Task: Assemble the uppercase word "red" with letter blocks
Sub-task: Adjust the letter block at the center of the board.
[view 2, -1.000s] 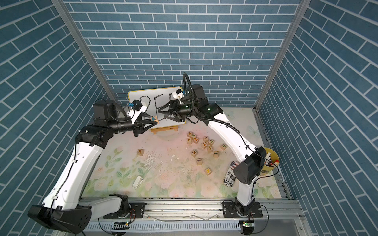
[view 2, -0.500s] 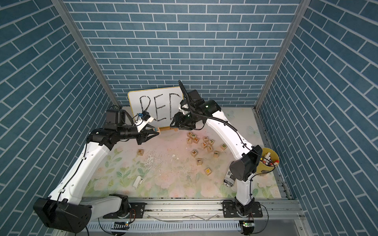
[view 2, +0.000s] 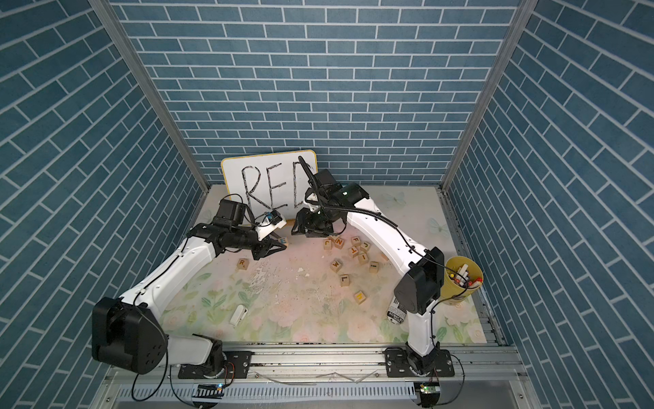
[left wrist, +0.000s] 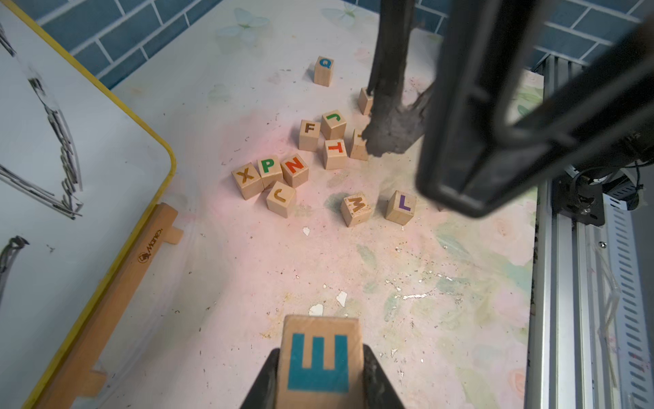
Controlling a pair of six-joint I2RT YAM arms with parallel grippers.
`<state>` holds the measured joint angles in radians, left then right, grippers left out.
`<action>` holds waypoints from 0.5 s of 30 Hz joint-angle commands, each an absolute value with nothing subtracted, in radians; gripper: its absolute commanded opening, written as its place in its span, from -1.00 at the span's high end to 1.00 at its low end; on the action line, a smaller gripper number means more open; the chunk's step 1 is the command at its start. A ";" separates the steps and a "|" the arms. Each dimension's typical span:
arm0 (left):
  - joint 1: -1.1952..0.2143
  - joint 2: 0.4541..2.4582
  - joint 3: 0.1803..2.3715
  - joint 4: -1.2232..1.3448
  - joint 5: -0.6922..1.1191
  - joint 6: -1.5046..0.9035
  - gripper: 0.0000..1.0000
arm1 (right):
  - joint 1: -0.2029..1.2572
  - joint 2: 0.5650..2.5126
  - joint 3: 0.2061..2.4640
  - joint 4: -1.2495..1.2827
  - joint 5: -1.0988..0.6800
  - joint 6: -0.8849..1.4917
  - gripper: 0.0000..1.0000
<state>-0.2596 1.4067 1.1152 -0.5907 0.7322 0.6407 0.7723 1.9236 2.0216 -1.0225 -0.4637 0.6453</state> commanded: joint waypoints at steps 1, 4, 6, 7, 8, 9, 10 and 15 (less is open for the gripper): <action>-0.277 1.452 1.108 -0.544 0.722 0.681 0.85 | 0.769 1.951 1.999 -1.046 -0.380 0.617 -0.12; -0.281 1.508 1.103 -0.524 0.712 0.696 0.85 | 0.765 1.956 1.965 -1.011 -0.379 0.623 -0.12; -0.281 1.545 1.103 -0.518 0.709 0.704 0.85 | 0.767 1.970 1.947 -1.002 -0.381 0.628 -0.11; -0.284 1.568 1.103 -0.518 0.710 0.704 0.85 | 0.766 1.975 1.934 -0.996 -0.375 0.629 -0.10; -0.285 1.584 1.103 -0.517 0.711 0.704 0.85 | 0.765 1.977 1.919 -0.983 -0.371 0.631 -0.10; -0.288 1.602 1.103 -0.515 0.712 0.706 0.85 | 0.764 1.977 1.899 -0.966 -0.374 0.636 -0.10; -0.294 1.621 1.099 -0.508 0.710 0.706 0.85 | 0.761 1.977 1.880 -0.947 -0.377 0.642 -0.10; -0.331 1.677 1.097 -0.484 0.651 0.721 0.89 | 0.751 2.001 1.849 -0.911 -0.397 0.649 -0.10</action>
